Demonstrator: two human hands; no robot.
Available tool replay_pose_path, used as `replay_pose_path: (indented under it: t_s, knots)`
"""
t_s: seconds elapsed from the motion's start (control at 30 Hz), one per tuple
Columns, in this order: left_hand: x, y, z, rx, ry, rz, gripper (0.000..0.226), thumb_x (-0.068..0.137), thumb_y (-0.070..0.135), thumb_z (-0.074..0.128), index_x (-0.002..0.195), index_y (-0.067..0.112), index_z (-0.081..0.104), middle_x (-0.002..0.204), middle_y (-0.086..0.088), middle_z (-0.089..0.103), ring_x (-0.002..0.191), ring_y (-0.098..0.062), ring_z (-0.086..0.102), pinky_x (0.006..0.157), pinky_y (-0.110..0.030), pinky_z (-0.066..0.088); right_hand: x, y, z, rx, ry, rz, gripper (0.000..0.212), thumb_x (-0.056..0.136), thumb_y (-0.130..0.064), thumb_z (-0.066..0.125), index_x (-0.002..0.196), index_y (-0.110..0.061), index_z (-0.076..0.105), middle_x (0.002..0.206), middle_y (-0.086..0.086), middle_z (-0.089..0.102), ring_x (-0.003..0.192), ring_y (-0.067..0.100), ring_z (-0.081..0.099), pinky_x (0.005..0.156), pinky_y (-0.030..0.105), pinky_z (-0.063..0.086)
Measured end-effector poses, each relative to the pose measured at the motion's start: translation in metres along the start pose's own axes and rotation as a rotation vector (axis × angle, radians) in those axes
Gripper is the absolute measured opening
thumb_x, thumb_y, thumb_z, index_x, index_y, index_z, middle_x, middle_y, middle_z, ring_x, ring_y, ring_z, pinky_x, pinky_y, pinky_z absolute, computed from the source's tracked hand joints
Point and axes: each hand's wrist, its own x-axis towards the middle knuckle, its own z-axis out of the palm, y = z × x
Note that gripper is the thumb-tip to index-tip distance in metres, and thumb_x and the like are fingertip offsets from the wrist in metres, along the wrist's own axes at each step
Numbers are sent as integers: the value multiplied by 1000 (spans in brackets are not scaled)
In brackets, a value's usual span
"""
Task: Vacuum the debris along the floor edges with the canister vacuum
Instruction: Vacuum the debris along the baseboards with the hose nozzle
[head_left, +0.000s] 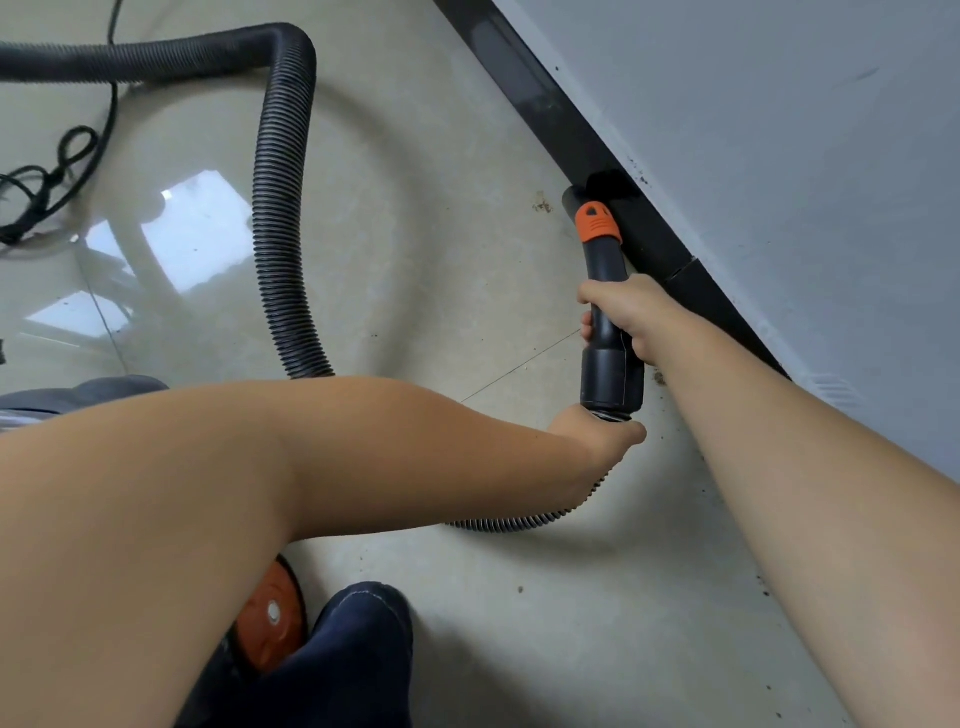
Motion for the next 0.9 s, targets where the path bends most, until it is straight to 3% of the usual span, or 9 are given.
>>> replay_pose_path:
  t_s: [0.27,0.63,0.9]
  knots:
    - [-21,-20,21,24,-56,-21,16,80,20,61,74,22,46,81,-6,55,61,-17,45,56,-22,39,-19,28,-17,1,43,42,8,84,-4,56,83,-7,48,60,9,52,44,18,50,54,30,48]
    - [-25,-18,7,-4,15,11,16,80,21,61,74,21,47,83,-6,56,69,-19,48,55,-21,37,-21,11,1,-87,-51,44,14,84,-6,57,96,-3,50,64,9,55,49,17,54,59,30,52]
    - [-12,6,-15,-50,52,43,17,81,21,61,72,20,47,67,-1,52,54,-15,44,54,-22,38,-2,-20,21,-120,-56,-15,6,84,-5,55,85,-6,49,62,8,54,44,15,53,51,26,50]
